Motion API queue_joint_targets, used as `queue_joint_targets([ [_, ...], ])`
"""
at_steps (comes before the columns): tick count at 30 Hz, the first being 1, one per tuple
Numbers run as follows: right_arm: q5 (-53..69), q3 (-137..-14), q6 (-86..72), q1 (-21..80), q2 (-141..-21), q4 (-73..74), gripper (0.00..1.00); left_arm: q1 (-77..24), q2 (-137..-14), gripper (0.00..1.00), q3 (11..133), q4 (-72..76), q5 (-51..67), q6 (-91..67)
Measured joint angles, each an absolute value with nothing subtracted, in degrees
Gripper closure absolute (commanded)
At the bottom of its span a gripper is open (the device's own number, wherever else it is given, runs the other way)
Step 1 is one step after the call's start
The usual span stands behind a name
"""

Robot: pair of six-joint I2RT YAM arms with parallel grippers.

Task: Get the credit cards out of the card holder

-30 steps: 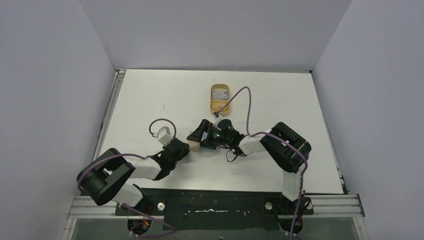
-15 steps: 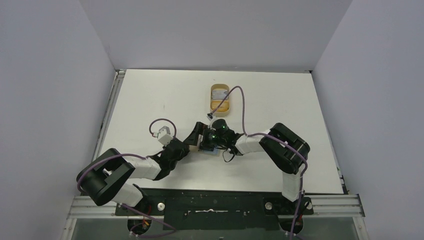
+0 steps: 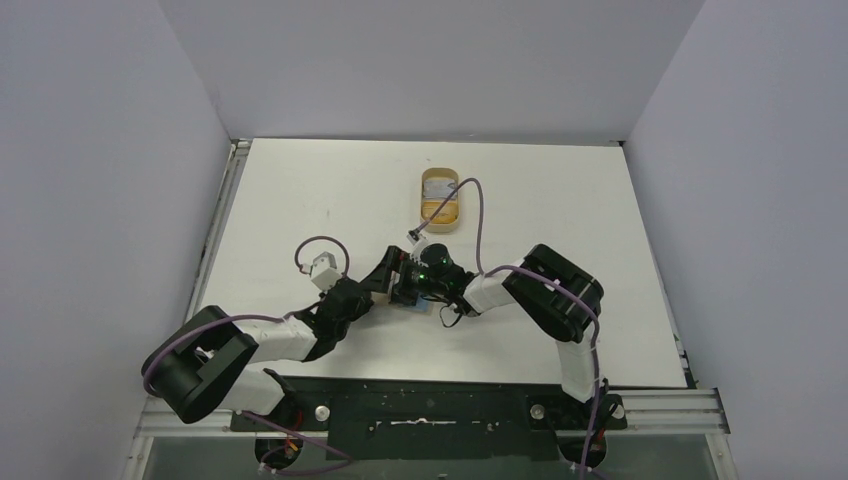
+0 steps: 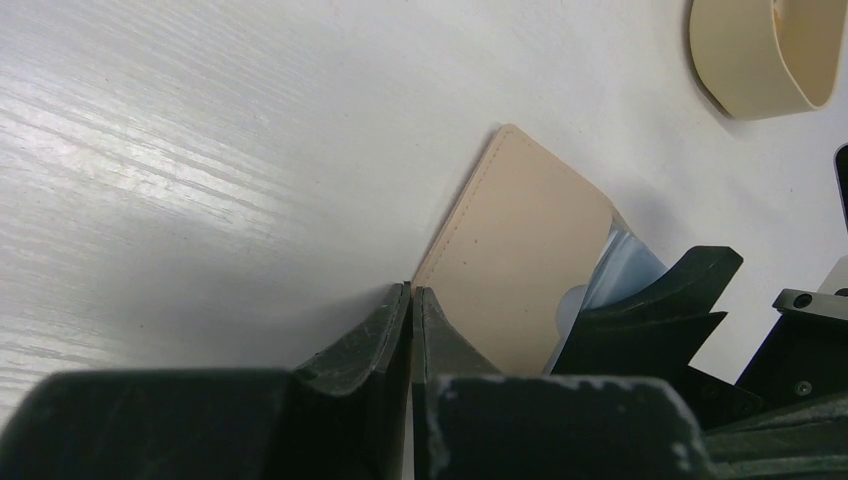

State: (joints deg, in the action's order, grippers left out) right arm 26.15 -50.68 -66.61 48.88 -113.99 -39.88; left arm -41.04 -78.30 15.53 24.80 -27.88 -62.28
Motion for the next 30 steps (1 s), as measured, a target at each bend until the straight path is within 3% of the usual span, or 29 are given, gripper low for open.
queue_joint_targets([
  [30,28.7,-46.8,-65.0,47.4,-109.9,-38.4,0.0,-40.9,-78.1,1.0,15.5,25.3,-22.4,-62.4],
])
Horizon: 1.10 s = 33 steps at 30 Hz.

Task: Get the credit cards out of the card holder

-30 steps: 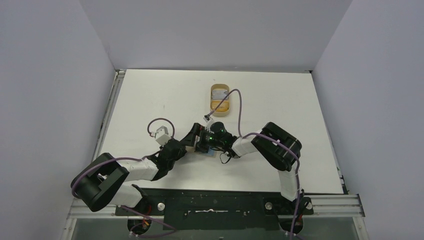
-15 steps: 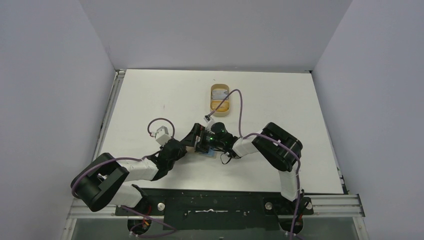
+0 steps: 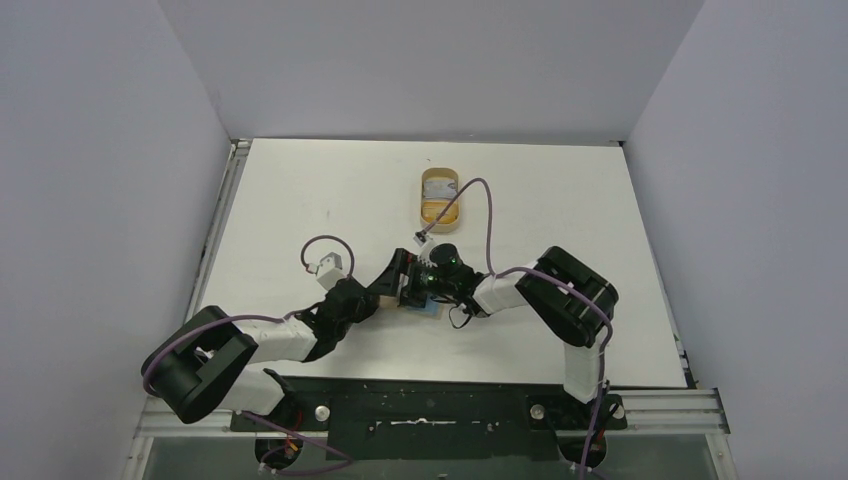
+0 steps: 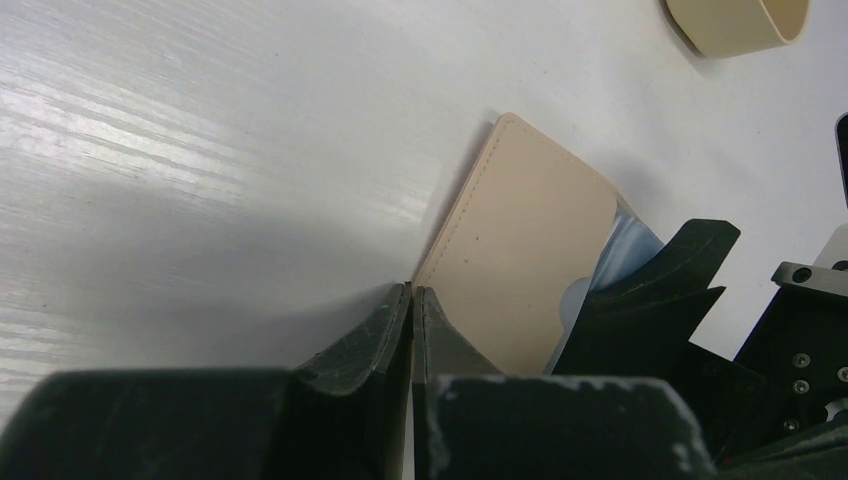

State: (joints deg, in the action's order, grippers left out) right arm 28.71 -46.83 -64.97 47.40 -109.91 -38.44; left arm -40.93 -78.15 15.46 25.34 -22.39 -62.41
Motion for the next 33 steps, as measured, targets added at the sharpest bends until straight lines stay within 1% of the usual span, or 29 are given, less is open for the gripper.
queue_joint_targets([
  [4,29.3,-46.5,-64.9,47.1,-109.8,-38.5,0.0,-40.9,-78.1,1.0,15.5,25.4,-22.0,-62.5],
  [10,30.5,-45.8,-64.8,46.5,-109.2,-38.5,0.04,-41.0,-78.1,1.0,15.5,25.4,-21.6,-62.5],
  [20,32.6,-44.2,-65.0,45.3,-108.0,-39.8,0.02,-41.0,-78.1,1.0,15.5,25.3,-21.8,-62.6],
  [33,33.0,-43.9,-63.2,44.5,-105.1,-37.2,0.01,-40.8,-78.1,1.0,15.5,25.2,-22.0,-62.6],
])
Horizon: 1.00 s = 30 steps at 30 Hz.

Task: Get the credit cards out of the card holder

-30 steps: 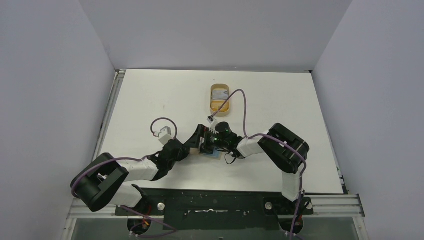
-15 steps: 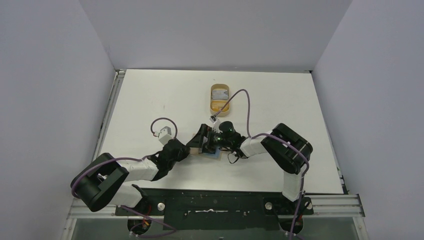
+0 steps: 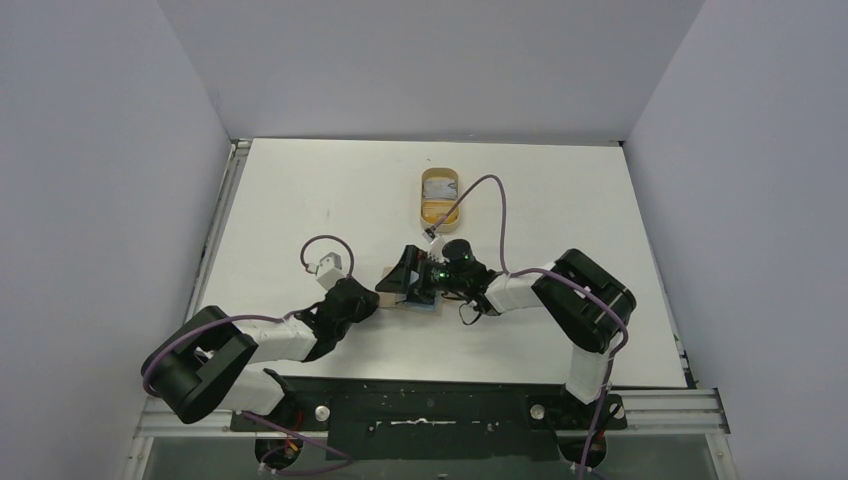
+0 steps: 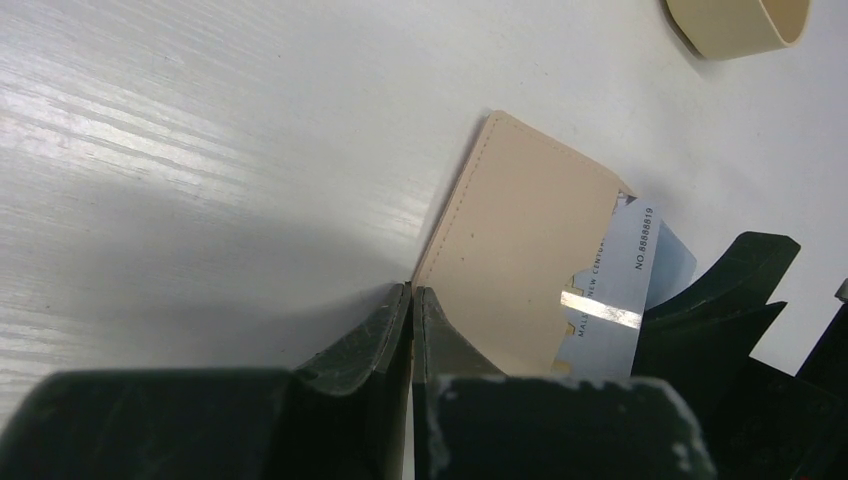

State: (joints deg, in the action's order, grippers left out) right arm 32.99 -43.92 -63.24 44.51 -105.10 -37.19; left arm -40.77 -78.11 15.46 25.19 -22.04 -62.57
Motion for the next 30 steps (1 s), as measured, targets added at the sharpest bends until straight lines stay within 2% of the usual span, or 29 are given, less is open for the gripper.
queue_joint_targets([
  [6,32.9,-42.4,-63.0,43.8,-105.1,-36.6,0.04,-40.8,-78.0,1.0,15.5,25.0,-22.1,-62.6],
  [9,32.8,-42.4,-62.3,43.5,-105.1,-35.0,0.1,-40.8,-78.0,1.0,15.5,25.0,-22.1,-62.6],
  [13,32.4,-42.4,-61.9,43.5,-105.1,-33.1,0.25,-40.8,-78.0,1.0,15.5,25.0,-22.1,-62.6],
  [16,32.1,-42.4,-61.7,43.2,-105.1,-32.1,0.48,-40.8,-77.9,1.0,15.5,24.8,-22.1,-62.6],
  [19,31.9,-42.2,-61.2,42.8,-105.2,-31.2,0.65,-40.8,-77.8,1.0,15.5,24.8,-22.1,-62.6],
  [25,31.6,-41.3,-61.0,41.9,-105.7,-29.8,0.69,-40.8,-77.8,1.0,15.5,24.8,-22.1,-62.6],
  [27,31.6,-41.2,-61.0,41.6,-105.8,-29.6,0.73,-40.8,-77.8,1.0,15.5,24.8,-22.1,-62.6],
  [30,31.6,-41.0,-60.7,41.5,-105.8,-29.5,0.96,-40.8,-77.8,1.0,15.5,24.8,-22.1,-62.6],
])
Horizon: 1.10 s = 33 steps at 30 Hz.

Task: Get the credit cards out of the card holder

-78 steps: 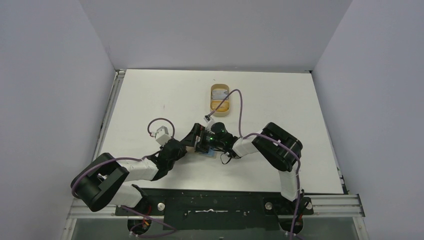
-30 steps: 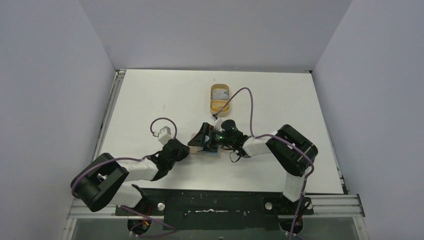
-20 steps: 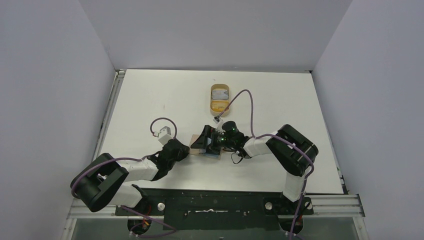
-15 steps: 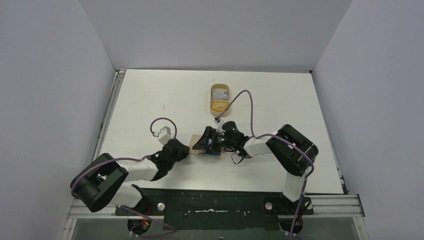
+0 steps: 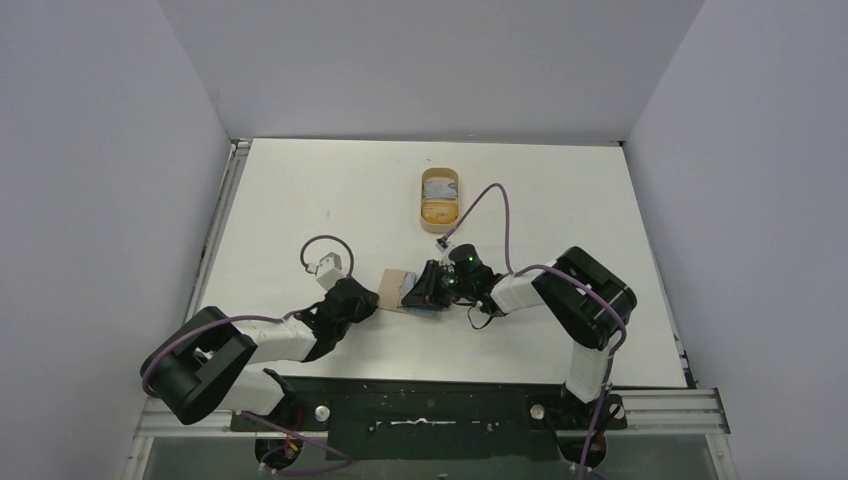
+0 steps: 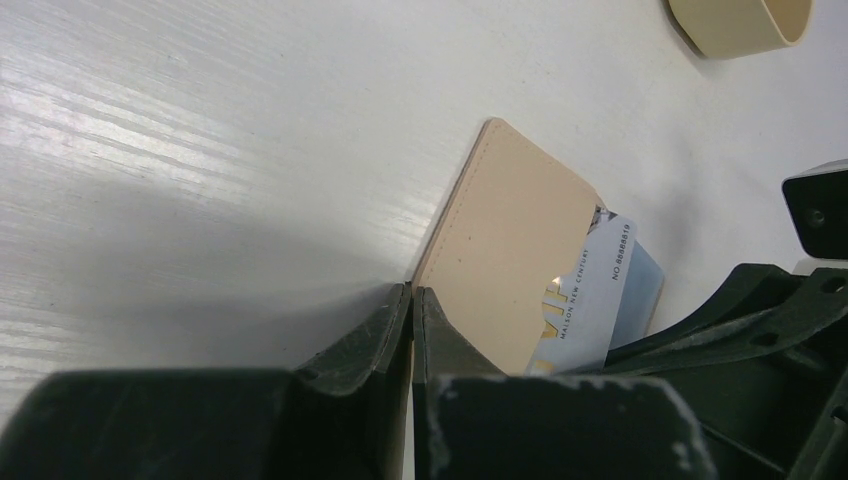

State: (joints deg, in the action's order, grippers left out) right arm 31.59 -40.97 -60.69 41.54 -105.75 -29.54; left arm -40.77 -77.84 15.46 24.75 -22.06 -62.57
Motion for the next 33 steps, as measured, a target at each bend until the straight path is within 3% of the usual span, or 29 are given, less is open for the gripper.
queue_joint_targets([
  [1,31.6,-40.8,-60.5,41.5,-105.8,-29.5,1.0,-40.8,-77.8,1.0,15.5,24.8,-22.1,-62.6],
  [16,32.3,-40.4,-59.7,40.3,-105.1,-26.0,1.0,-40.8,-77.8,1.0,15.5,24.7,-22.1,-62.7],
  [33,28.9,-36.9,-60.2,38.7,-90.6,-10.7,1.0,-40.8,-74.5,1.0,13.5,22.6,-24.2,-66.8],
])
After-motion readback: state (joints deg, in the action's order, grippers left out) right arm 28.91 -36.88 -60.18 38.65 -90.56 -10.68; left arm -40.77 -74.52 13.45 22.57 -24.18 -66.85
